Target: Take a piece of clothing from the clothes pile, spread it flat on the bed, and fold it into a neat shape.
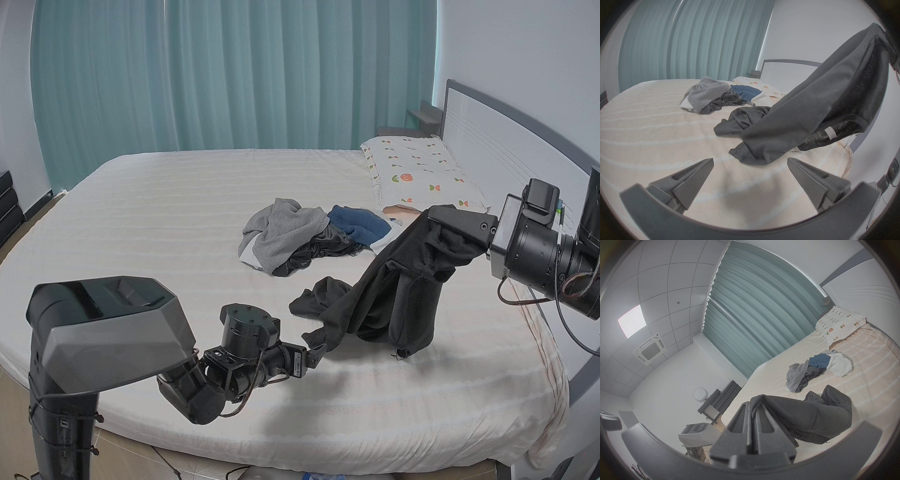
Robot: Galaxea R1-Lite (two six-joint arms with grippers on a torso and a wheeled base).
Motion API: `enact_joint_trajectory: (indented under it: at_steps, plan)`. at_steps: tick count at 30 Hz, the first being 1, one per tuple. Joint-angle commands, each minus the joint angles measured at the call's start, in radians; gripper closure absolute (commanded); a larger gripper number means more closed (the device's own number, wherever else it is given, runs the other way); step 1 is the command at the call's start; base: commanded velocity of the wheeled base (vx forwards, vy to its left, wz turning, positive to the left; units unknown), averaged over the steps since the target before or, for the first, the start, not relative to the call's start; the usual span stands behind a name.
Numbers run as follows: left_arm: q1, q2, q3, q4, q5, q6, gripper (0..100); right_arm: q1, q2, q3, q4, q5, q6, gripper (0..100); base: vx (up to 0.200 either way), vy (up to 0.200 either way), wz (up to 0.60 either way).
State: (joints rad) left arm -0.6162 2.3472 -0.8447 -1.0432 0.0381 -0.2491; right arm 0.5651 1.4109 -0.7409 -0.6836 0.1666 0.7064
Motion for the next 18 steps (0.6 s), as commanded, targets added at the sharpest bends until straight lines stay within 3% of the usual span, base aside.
enact_joint_trajectory:
  at_steps: [1,18]
  plan:
    - [0.0,0.093,-0.071,-0.001,-0.001,-0.005,0,-0.001,0.031,-0.032,-0.001,-0.001,0.001,100,0.0,0.0,0.0]
    - [-0.016,0.19,-0.22,0.006,0.013,-0.038,0,-0.019,0.042,-0.064,-0.005,-0.001,0.001,100,0.0,0.0,0.0]
